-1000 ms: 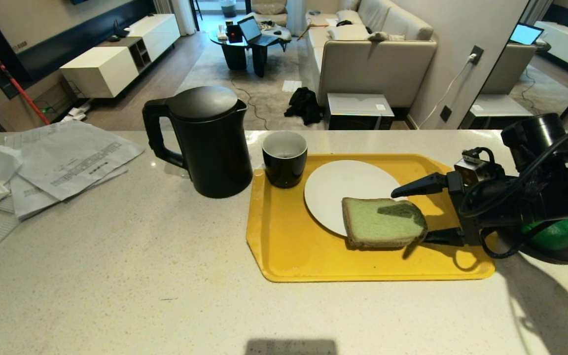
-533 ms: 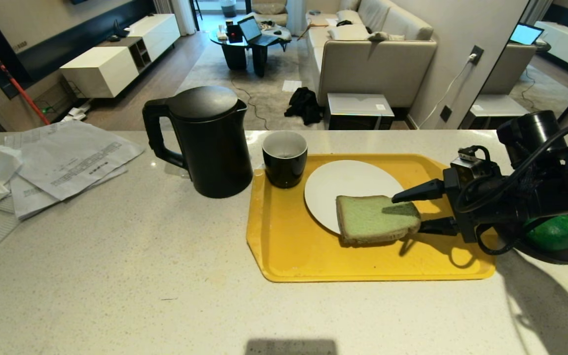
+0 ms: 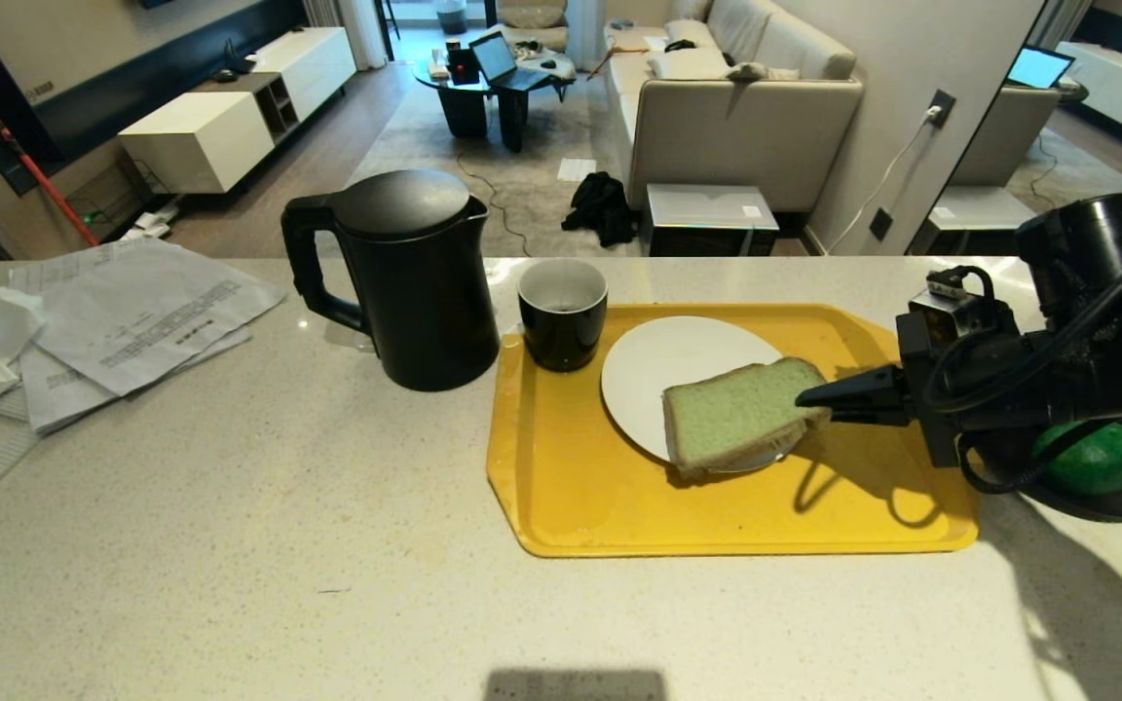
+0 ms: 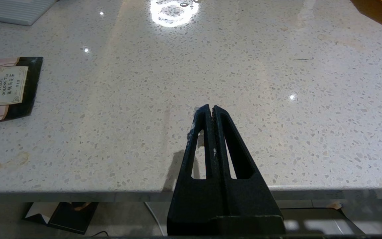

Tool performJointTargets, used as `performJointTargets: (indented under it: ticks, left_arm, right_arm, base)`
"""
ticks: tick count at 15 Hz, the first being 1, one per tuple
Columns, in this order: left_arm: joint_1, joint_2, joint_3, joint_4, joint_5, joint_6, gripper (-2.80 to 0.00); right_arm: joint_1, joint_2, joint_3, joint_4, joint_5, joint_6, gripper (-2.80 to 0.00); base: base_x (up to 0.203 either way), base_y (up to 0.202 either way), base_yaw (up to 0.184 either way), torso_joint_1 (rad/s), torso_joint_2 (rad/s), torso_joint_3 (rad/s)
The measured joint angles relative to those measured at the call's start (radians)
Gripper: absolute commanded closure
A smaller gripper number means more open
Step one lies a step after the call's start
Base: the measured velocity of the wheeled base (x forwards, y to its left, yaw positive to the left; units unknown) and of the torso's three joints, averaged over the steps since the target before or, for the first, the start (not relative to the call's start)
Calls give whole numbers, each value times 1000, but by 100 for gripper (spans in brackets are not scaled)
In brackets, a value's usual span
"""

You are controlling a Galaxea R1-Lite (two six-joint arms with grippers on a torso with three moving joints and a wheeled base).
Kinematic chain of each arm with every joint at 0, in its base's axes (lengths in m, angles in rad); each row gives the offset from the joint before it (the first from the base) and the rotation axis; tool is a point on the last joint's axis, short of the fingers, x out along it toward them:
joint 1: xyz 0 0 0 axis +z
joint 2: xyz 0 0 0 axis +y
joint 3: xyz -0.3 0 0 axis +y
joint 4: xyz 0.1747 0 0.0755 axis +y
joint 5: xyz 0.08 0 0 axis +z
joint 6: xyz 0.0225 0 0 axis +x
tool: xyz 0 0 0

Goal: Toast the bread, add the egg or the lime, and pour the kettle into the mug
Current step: Put the bread slices in the toaster

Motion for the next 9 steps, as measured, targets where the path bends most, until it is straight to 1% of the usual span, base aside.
performJointTargets:
  ticks: [3, 5, 7, 9]
  left_arm:
    - [0, 0, 0, 0, 0, 0, 0]
    - [0, 0, 0, 0, 0, 0, 0]
    - [0, 0, 0, 0, 0, 0, 0]
    - [0, 0, 0, 0, 0, 0, 0]
  right_arm:
    - [11, -85, -8, 24, -8, -4, 0]
    - [14, -151, -33, 78, -21, -12, 0]
    - [24, -227, -64, 137, -48, -44, 0]
    - [41, -301, -129, 241, -102, -103, 0]
  base:
    - [0, 0, 0, 0, 0, 0]
    - [0, 0, 0, 0, 0, 0]
    - [0, 0, 0, 0, 0, 0]
    - [0, 0, 0, 0, 0, 0]
